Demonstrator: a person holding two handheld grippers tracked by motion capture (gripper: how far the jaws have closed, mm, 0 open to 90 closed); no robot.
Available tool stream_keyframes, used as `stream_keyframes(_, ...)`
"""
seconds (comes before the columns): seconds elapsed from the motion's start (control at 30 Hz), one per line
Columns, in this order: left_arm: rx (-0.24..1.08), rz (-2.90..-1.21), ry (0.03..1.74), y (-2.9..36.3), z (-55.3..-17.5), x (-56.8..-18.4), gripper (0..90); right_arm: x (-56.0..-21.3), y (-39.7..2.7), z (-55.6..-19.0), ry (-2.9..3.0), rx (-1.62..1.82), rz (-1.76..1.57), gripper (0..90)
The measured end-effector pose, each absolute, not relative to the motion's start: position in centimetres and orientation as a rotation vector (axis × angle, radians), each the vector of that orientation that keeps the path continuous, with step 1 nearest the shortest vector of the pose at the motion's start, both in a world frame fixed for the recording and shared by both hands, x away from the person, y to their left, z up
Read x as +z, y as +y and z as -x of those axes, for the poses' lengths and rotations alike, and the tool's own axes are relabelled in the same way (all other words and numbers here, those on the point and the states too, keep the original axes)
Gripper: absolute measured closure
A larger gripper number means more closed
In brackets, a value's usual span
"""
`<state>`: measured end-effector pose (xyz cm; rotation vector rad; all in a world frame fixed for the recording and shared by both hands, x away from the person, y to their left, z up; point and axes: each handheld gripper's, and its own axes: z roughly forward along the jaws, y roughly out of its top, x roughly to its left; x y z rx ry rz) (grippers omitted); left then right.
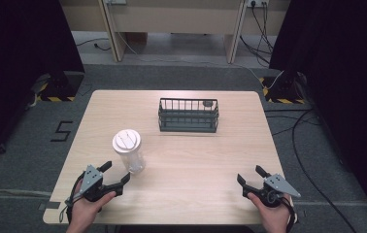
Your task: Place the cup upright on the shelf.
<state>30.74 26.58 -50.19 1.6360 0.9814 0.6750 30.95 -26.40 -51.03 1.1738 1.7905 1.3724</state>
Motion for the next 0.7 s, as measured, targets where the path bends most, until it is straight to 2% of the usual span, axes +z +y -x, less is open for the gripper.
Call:
stream_keyframes(0.43, 0.644, -1.63, 0.994, 26.0, -32.1, -50.0, 14.5, -51.1, -26.3, -31.1, 1.796, 1.38, -1.187, 18.8)
stream_keyframes(0.7, 0.669, -1.647, 0.974, 25.6, -33.6, -49.2, 14.5, -51.1, -26.2, -31.1, 1.8, 1.383, -1.192, 18.7)
